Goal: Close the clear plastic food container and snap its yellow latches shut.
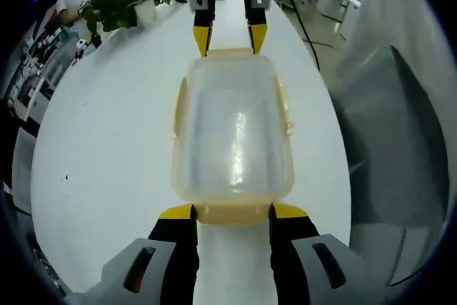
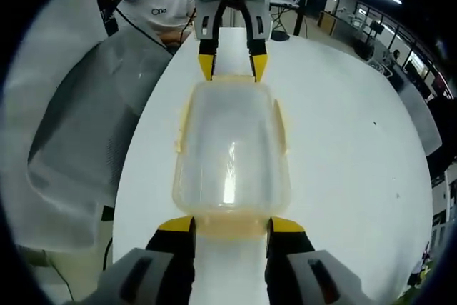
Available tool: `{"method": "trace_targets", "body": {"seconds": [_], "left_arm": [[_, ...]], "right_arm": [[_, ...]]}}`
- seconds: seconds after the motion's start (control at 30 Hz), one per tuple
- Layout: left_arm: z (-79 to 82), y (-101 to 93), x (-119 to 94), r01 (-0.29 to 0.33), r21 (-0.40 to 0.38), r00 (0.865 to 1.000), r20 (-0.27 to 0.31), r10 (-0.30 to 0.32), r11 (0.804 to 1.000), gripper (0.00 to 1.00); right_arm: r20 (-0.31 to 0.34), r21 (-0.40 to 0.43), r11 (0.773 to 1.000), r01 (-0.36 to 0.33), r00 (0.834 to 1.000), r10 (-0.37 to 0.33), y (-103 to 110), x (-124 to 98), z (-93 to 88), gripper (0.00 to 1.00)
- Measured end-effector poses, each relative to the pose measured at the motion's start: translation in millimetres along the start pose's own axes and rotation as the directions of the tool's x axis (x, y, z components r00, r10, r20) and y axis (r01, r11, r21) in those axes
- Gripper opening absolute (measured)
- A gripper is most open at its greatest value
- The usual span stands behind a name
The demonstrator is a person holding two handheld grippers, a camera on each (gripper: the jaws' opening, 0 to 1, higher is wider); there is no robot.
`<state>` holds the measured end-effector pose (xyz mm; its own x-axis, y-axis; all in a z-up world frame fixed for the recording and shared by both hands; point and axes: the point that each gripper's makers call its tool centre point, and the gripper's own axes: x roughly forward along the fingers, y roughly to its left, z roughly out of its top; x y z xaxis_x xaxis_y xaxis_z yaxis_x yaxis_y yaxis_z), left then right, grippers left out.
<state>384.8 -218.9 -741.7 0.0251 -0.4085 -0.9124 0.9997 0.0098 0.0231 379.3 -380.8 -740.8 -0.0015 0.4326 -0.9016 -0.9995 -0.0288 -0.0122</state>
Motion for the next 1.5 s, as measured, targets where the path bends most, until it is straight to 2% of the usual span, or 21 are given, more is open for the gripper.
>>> {"method": "trace_targets", "body": {"seconds": [0.5,0.63,0.7,0.77,0.8,0.83,0.9,0.93,1.0,1.13,1.2,1.3,1.37,1.43,1.47,1.5], "left_arm": [[-1.4,0.8,1.1,0.001,0.006,1.0,0.003,-0.001,1.0,0.36],[-1.2,0.7,0.9,-0.001,0.028,1.0,0.007,0.0,1.0,0.37],[-1.0,1.1,0.5,-0.004,0.037,1.0,0.016,0.003,0.999,0.37],[-2.8,-2.0,1.4,0.009,0.068,1.0,0.018,-0.01,0.998,0.4],[-4.2,-1.8,2.0,0.007,0.069,1.0,0.013,-0.008,0.998,0.46],[-7.2,-1.8,2.7,0.008,0.052,1.0,0.001,-0.008,0.999,0.51],[-8.1,-5.4,1.1,0.02,0.044,1.0,0.01,-0.021,0.999,0.49],[-8.6,-5.5,-0.1,0.015,0.045,1.0,0.014,-0.015,0.999,0.5],[-9.5,-6.7,-2.1,0.014,-0.01,0.999,0.032,-0.014,1.0,0.53],[-5.8,-7.6,-9.0,0.004,-0.037,0.998,0.07,-0.001,0.999,0.52],[5.7,-7.9,-14.0,0.016,-0.156,0.989,0.146,0.007,0.988,0.52],[7.5,-5.6,-17.8,0.029,-0.24,0.984,0.175,0.014,0.97,0.52],[7.2,-3.5,-19.4,0.042,-0.308,0.981,0.195,0.02,0.95,0.5],[11.0,-4.5,-20.4,0.086,-0.398,0.971,0.239,0.013,0.913,0.5],[10.8,-3.2,-20.3,0.086,-0.412,0.97,0.243,0.019,0.907,0.5],[8.9,-0.7,-19.7,0.081,-0.448,0.97,0.239,0.032,0.89,0.49]], "right_arm": [[0.011,0.011,1.0,-0.004,1.0,0.004,1.1,3.2,-0.7,0.36],[0.011,0.01,1.0,-0.007,1.0,0.007,2.1,3.4,-1.2,0.37],[-0.004,0.045,0.999,-0.012,1.0,0.013,3.1,4.1,-4.2,0.37],[-0.02,0.083,0.996,-0.016,1.0,0.018,4.8,7.7,-9.0,0.47],[-0.035,0.086,0.996,-0.004,0.999,0.007,3.8,8.5,-12.6,0.53],[-0.034,0.067,0.998,-0.005,0.999,0.007,4.9,7.5,-13.5,0.51],[-0.018,0.07,0.997,-0.017,1.0,0.018,7.1,3.5,-12.1,0.42],[-0.008,0.092,0.996,-0.015,1.0,0.016,7.0,2.1,-11.0,0.44],[-0.007,0.117,0.993,-0.024,1.0,0.025,9.0,-0.8,-11.0,0.48],[-0.005,0.124,0.992,-0.022,1.0,0.023,12.5,-6.3,-10.0,0.47],[0.028,0.18,0.984,-0.012,1.0,0.007,12.2,-10.8,-3.9,0.47],[0.058,0.273,0.962,0.012,0.998,-0.029,6.8,-15.0,2.3,0.45],[0.076,0.338,0.941,0.029,0.995,-0.057,3.0,-17.0,6.1,0.43],[0.111,0.388,0.921,0.028,0.991,-0.077,1.7,-17.9,13.5,0.42],[0.131,0.407,0.913,0.025,0.988,-0.085,1.7,-17.4,17.3,0.41],[0.135,0.437,0.899,0.015,0.987,-0.082,4.8,-15.8,19.0,0.41]]}}
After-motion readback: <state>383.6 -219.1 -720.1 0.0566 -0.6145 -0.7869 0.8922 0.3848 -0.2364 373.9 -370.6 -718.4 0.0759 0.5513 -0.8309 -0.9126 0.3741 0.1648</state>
